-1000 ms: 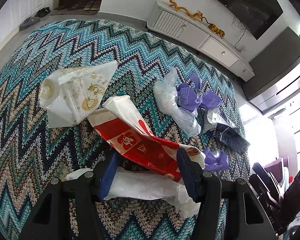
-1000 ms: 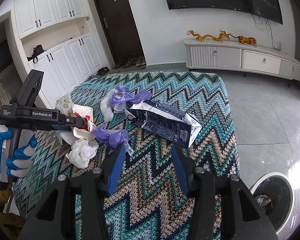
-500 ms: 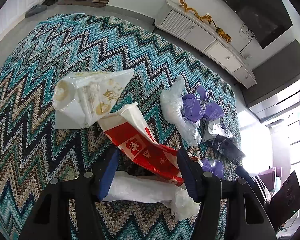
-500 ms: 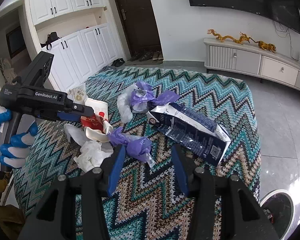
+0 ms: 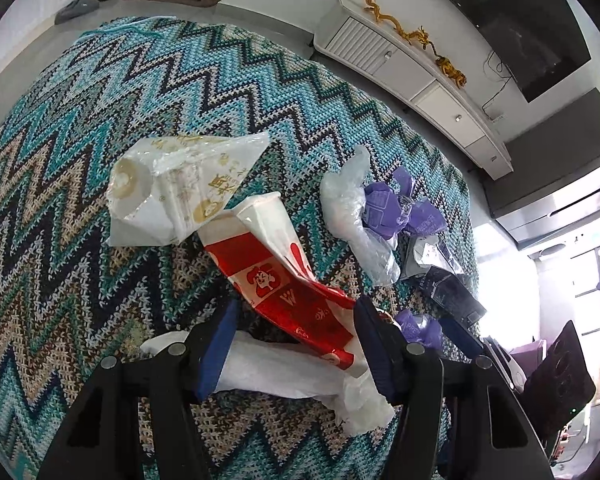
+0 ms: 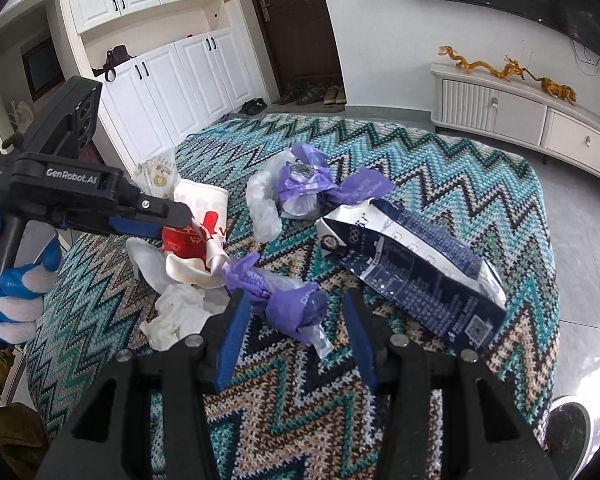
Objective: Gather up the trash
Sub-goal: 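Grasp the red-white paper bag with the left gripper while the right grasps the purple glove bag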
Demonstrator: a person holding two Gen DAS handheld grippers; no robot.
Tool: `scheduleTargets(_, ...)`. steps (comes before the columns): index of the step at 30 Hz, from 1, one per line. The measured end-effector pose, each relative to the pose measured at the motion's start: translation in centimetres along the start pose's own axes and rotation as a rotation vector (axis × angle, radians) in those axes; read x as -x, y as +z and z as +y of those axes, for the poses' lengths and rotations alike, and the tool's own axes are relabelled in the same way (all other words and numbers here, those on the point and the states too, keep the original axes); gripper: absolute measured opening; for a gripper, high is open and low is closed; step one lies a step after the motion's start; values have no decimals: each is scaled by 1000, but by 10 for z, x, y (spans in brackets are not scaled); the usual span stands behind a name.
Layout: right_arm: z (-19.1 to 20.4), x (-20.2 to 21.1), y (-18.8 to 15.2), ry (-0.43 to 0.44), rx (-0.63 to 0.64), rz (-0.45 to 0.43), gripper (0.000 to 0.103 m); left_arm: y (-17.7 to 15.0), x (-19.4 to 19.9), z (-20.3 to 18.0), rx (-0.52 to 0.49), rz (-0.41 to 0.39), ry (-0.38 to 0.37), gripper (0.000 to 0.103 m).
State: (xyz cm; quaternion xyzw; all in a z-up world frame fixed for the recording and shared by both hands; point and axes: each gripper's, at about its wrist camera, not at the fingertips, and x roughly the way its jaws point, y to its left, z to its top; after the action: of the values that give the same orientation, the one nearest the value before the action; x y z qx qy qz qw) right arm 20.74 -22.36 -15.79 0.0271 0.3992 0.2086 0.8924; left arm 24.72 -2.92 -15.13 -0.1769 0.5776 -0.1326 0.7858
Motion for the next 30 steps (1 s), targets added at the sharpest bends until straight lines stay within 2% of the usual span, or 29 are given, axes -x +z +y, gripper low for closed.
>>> scheduleTargets(5,4,-10,0,14,4,17,46,-7,6,11,37,3,-18,58)
scheduleTargets(8,3,-14,0,22,-3,20,46,-7,8,16,70,1,-44,65)
scheduleTargets(12,5,-16,-1,25,-7,17,46,-4,4,17,100,15,-73,66)
scheduleTargets(16,4,-16,-2,27,-8,16,46,3,-7,12,119,27,-65,66)
scheduleTargets(21,4,-18,0,35,-1,16,46,9,-27,7,172,79,-64,65)
scheduleTargets(26,5,-21,4,49,3,5,46,15,-38,-6,175,75,-15,65)
scheduleTargets(27,5,-22,5,55,-2,3,46,15,-38,-6,180,70,-12,64)
scheduleTargets(29,4,-23,6,64,-7,1,46,16,-39,-5,192,58,-1,52)
scheduleTargets(30,4,-23,6,69,-9,-1,46,16,-39,-4,198,54,1,50)
